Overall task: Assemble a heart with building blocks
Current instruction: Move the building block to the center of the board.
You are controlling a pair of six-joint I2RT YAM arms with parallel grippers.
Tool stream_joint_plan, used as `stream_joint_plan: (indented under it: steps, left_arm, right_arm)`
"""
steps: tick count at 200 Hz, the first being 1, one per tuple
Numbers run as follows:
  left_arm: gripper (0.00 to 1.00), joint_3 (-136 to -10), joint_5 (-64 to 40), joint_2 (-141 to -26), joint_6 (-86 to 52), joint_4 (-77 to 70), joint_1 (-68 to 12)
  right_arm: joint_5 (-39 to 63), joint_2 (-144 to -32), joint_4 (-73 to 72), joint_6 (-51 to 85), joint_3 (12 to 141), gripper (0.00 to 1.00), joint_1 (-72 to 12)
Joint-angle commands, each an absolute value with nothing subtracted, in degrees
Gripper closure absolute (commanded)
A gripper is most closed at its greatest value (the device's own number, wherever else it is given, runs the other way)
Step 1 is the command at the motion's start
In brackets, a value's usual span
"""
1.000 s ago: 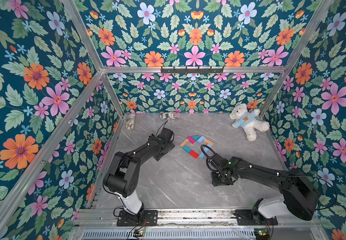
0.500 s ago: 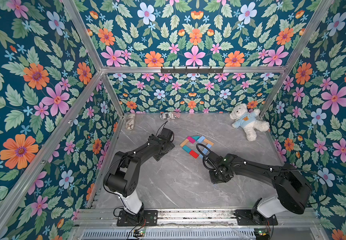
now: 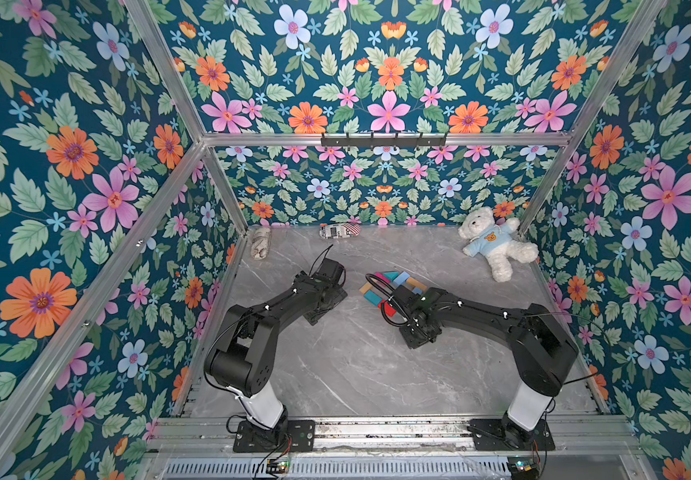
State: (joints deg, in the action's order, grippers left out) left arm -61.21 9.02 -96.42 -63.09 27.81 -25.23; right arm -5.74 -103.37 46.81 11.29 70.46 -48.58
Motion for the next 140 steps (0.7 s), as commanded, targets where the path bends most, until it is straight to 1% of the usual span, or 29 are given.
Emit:
stream_joint_plan:
  steps: [1,81,140]
  left_arm:
    - [0.01,-60.66,9.94,-95.59,-63.54,27.95,-25.05]
    - [0.01,-59.59,9.74,-94.92,-63.63,27.60,-24.50]
    - [0.01,-59.82,9.66,-95.01,-63.46,27.60,-24.15]
  right_arm:
    - [-5.27,-105.29,47.99,6.32,73.03,0.78,-48.63]
    - [-5.93,-111.54,48.25,4.61,81.83,0.78,-48.61]
    - [-7.68,-114.75,48.66,3.61,85.57,0.75,-48.69]
